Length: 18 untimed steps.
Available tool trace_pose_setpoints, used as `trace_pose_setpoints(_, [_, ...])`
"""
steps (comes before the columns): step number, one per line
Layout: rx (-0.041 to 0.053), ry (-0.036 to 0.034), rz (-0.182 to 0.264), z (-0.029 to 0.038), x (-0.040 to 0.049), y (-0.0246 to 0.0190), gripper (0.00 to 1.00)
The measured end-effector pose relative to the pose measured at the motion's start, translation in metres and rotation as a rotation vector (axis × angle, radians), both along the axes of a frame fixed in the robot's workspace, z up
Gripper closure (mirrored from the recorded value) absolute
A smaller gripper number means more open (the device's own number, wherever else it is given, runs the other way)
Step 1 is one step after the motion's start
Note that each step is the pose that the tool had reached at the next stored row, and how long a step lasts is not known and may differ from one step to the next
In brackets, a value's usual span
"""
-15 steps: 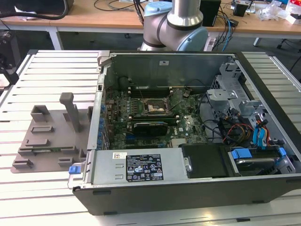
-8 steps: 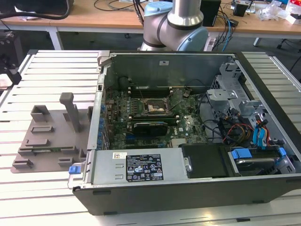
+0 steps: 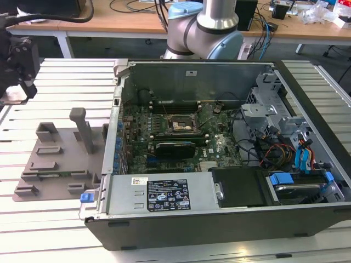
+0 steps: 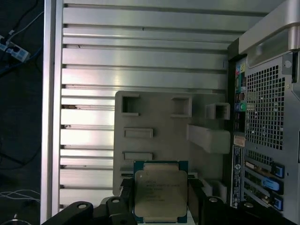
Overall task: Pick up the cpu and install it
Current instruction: 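Pick up the cpu and move it towards the insertion slot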
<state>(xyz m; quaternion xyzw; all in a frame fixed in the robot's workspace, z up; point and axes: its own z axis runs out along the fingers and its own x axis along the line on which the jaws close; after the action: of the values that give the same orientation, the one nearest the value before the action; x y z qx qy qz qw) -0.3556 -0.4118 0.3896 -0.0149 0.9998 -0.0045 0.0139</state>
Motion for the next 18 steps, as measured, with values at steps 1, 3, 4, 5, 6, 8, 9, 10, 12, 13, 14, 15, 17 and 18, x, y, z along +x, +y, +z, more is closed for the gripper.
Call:
trace_pose_setpoints(1, [0.0000, 0.0001, 0.000, 0.0000, 0.0029, 0.0000, 0.45])
trace_pose_setpoints(3, [0.0001, -0.0001, 0.000, -0.0001, 0.0081, 0.0000, 0.45])
trace_pose_setpoints(4, [0.0001, 0.0000, 0.000, 0.0000, 0.0100, 0.0000, 0.45])
trace_pose_setpoints(5, [0.0001, 0.0000, 0.000, 0.0000, 0.0117, 0.0000, 0.45])
trace_pose_setpoints(6, [0.0000, -0.0001, 0.000, 0.0000, 0.0136, 0.0000, 0.45])
trace_pose_setpoints(8, [0.0000, 0.0000, 0.000, 0.0000, 0.0194, 0.0000, 0.45])
trace_pose_setpoints(9, [0.0000, 0.0001, 0.000, 0.0000, 0.0227, 0.0000, 0.45])
trace_pose_setpoints(10, [0.0000, 0.0000, 0.000, 0.0000, 0.0257, 0.0000, 0.45])
trace_pose_setpoints(12, [0.0000, 0.0000, 0.000, 0.0000, 0.0298, 0.0000, 0.45])
trace_pose_setpoints(13, [0.0001, -0.0001, 0.000, 0.0000, 0.0318, 0.0000, 0.45])
trace_pose_setpoints(14, [0.0000, 0.0000, 0.000, 0.0000, 0.0355, 0.0000, 0.45])
trace_pose_setpoints(15, [0.0000, 0.0000, 0.000, 0.0000, 0.0391, 0.0000, 0.45])
trace_pose_setpoints(17, [0.0000, -0.0001, 0.000, 0.0000, 0.0458, 0.0000, 0.45])
trace_pose_setpoints(18, [0.0000, 0.0000, 0.000, 0.0000, 0.0481, 0.0000, 0.45])
